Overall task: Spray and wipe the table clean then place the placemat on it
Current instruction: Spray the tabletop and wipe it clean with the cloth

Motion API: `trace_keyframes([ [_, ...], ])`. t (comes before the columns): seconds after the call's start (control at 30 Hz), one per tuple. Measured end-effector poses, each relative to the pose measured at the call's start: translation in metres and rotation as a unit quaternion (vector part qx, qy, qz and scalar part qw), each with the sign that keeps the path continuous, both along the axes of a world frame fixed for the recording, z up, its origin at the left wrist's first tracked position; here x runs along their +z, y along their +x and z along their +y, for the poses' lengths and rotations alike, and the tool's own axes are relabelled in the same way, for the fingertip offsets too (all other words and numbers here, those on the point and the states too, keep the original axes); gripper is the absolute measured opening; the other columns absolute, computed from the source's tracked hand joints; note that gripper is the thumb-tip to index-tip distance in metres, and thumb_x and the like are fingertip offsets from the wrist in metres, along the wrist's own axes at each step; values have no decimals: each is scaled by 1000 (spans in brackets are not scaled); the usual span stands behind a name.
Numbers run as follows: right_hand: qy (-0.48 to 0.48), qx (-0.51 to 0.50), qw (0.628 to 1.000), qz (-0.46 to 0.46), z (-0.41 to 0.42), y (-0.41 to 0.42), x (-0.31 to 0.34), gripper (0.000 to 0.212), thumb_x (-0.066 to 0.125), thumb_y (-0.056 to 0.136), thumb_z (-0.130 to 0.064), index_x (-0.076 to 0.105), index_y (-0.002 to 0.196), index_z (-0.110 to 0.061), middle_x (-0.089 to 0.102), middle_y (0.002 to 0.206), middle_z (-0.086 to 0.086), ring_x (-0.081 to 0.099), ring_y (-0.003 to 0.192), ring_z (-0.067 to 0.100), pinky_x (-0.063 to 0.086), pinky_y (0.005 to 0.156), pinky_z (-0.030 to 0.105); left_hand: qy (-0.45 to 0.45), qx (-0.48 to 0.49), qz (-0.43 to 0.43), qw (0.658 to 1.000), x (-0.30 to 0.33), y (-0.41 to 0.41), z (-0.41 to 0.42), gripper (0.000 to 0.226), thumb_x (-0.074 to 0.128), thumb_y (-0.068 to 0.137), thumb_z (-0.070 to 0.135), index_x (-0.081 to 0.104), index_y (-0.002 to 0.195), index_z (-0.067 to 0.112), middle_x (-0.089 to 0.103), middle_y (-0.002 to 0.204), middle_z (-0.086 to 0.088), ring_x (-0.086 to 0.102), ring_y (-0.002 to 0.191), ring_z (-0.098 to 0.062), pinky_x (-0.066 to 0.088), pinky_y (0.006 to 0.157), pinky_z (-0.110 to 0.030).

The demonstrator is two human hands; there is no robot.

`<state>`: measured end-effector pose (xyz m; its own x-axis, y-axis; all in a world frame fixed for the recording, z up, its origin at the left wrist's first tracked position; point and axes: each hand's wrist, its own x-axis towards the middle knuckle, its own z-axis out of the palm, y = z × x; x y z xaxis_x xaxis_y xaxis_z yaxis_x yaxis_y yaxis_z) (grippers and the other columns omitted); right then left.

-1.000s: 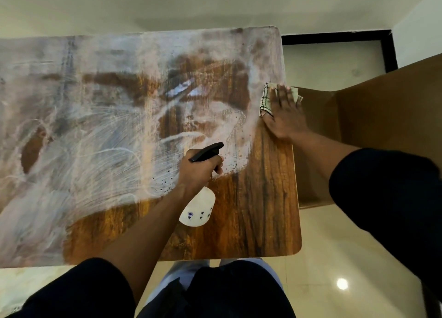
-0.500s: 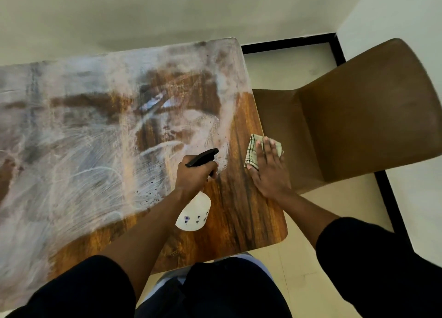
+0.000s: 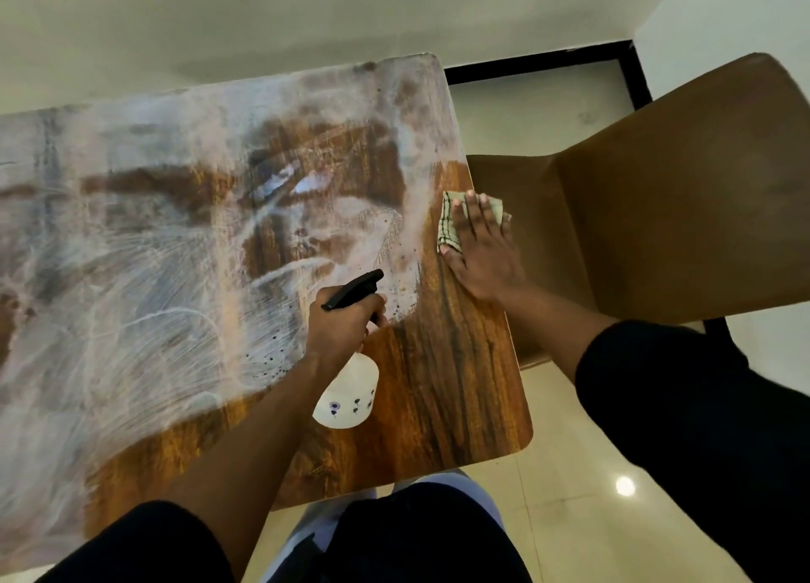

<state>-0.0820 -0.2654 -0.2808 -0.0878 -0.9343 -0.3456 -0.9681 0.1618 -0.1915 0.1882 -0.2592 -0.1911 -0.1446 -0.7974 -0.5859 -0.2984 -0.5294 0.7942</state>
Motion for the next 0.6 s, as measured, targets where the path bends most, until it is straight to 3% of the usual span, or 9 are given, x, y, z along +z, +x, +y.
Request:
trace_keyframes([
  [0.13, -2, -1, 1000, 12, -41, 0, 1, 79, 24, 105, -60, -17, 162, -24, -23, 169, 8, -22, 155, 28, -10, 123, 51, 7, 28, -8, 1000, -1, 9, -1, 39, 69, 98, 6, 74, 135, 15, 74, 73, -22, 54, 48, -21, 41, 41, -26],
  [0.3, -19, -6, 1000, 15, -55, 18, 1, 78, 27, 103, -57, -10, 164, -26, -17, 170, 10, -18, 156, 29, -6, 126, 54, -1, 61, -10, 998, 4, 19, -3, 39, 68, 98, 5, 73, 133, 22, 72, 76, -21, 53, 42, -11, 41, 41, -24],
  [0.5, -60, 76, 995, -8, 13, 76, 2, 76, 25, 103, -59, -6, 165, -26, -13, 172, 9, -15, 158, 27, -6, 126, 55, -12, 62, -11, 998, 7, 26, -3, 40, 69, 98, 7, 73, 133, 27, 71, 75, -18, 48, 45, -15, 40, 43, -27],
  [0.6, -61, 90, 993, -44, 67, 108, 1, 77, 32, 103, -56, -4, 165, -26, -10, 172, 7, -15, 158, 24, -6, 126, 53, -22, 51, -6, 998, 8, 26, -2, 42, 68, 98, 7, 73, 129, 34, 70, 74, -19, 44, 47, -20, 40, 44, -28],
])
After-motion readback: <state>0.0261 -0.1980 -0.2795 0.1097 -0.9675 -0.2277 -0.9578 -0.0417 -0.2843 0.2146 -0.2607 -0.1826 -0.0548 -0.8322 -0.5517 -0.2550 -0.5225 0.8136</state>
